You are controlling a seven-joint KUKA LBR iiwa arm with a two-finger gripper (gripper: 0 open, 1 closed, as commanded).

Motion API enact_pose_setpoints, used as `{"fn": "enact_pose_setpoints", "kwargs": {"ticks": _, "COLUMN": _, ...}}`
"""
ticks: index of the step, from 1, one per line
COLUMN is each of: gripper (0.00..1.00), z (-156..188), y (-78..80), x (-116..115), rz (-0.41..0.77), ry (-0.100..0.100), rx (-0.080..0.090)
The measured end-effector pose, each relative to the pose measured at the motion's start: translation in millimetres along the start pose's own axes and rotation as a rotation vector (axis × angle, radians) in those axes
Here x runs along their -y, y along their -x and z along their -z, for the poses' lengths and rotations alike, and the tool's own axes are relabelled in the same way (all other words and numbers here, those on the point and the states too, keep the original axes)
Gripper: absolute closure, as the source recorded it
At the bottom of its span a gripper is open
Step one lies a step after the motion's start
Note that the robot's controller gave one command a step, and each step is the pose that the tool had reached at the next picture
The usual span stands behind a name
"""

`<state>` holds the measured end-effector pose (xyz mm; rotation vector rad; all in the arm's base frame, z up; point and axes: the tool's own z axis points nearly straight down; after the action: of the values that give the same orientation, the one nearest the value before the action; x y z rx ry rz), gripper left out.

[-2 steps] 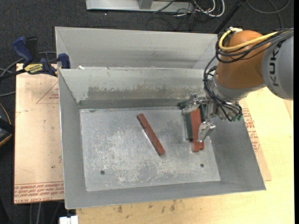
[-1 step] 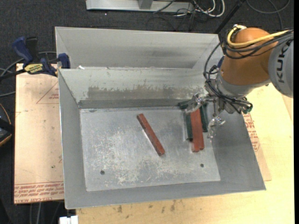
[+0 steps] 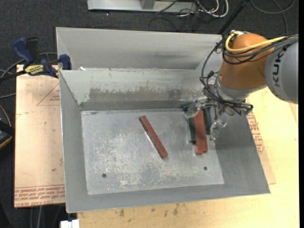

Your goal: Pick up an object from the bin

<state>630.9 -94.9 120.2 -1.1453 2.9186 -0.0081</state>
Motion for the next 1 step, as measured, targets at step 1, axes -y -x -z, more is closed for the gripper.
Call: {"fn": "enact_pose_setpoints", "kwargs": {"ticks": 1, "gripper": 1.0, "z": -45.1, "y": 11.5, "x": 17.9, "rz": 0.305, "ry": 0.011, "rx": 0.004}}
